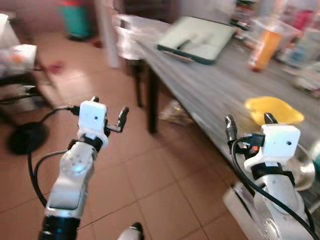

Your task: Setting the table

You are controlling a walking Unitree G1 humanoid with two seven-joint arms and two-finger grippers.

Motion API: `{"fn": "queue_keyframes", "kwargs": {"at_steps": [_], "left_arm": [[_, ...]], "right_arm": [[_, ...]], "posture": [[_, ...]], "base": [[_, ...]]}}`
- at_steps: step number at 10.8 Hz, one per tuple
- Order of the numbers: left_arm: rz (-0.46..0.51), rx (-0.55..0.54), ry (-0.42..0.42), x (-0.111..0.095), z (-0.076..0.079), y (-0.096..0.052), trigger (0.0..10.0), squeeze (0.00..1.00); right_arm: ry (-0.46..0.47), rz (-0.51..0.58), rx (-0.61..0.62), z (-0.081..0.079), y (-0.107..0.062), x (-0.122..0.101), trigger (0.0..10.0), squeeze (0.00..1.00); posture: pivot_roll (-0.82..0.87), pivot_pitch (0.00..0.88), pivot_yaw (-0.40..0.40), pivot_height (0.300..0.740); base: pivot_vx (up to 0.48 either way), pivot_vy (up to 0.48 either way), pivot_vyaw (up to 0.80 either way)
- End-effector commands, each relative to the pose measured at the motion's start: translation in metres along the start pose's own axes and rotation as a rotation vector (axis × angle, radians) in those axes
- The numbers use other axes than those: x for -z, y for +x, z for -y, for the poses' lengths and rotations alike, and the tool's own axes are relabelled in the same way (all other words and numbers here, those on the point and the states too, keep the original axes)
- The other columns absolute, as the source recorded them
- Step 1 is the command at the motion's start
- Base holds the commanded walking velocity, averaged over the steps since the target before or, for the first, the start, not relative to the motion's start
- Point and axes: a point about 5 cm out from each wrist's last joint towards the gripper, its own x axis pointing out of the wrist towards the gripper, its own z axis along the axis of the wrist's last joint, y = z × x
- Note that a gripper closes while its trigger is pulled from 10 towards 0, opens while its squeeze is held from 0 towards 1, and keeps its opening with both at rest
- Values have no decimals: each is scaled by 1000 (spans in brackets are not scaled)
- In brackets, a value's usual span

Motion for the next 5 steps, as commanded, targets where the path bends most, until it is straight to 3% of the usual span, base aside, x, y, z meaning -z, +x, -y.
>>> {"fn": "queue_keyframes", "kwargs": {"at_steps": [1, 4, 5], "left_arm": [[-34, 27, 7, 9, 5, -2, 10000, 0], [-58, 3, -2, 14, 0, 0, 10000, 0], [-54, 5, 0, 14, 1, 0, 10000, 0]], "right_arm": [[3, -3, 18, 2, -1, 2, 10000, 1000], [5, 4, 20, 2, 2, 1, 10000, 1000], [4, 6, 18, 3, 2, 1, 10000, 1000]], "posture": [[161, 131, -48, 740], [165, 124, -49, 740], [165, 122, -52, 740]], "base": [[0, 0, 0], [0, 0, 0], [0, 289, 0]]}}
